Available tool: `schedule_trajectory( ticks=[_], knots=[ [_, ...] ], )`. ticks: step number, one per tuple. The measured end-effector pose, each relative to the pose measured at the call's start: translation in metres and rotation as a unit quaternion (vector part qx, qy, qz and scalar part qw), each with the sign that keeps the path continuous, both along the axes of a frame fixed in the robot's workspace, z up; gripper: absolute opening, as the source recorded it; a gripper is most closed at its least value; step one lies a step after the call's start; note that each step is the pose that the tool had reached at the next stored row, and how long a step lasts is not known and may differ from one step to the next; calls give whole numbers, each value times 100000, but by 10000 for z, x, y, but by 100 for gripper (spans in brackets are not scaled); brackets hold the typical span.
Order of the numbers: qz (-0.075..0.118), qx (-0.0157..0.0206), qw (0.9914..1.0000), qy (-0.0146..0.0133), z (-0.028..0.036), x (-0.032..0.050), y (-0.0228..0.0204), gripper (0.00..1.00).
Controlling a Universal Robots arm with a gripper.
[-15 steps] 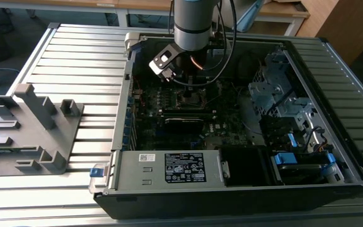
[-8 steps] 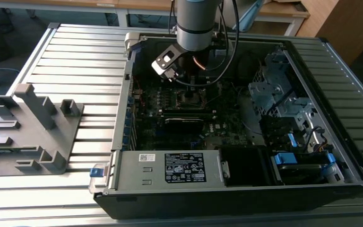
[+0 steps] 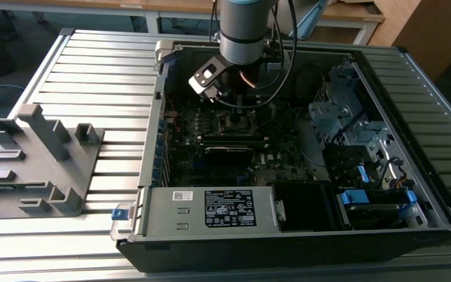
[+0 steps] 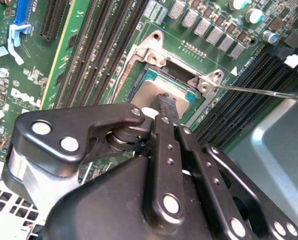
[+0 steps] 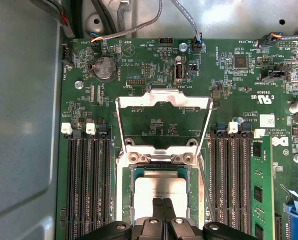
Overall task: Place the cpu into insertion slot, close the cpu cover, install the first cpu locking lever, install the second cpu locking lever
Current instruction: 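Place the cpu into insertion slot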
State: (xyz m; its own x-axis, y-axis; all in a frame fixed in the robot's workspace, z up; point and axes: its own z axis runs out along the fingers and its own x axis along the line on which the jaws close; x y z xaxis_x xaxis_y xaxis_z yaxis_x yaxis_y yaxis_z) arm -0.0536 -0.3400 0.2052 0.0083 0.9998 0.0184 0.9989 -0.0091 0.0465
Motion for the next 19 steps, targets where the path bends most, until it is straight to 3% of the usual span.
schedule_trajectory(
  ticks=[3,19],
  knots=[
    [0,0,100000,309,-3,16,0,11],
    [4,2,99999,319,-38,36,0,11]
  ],
)
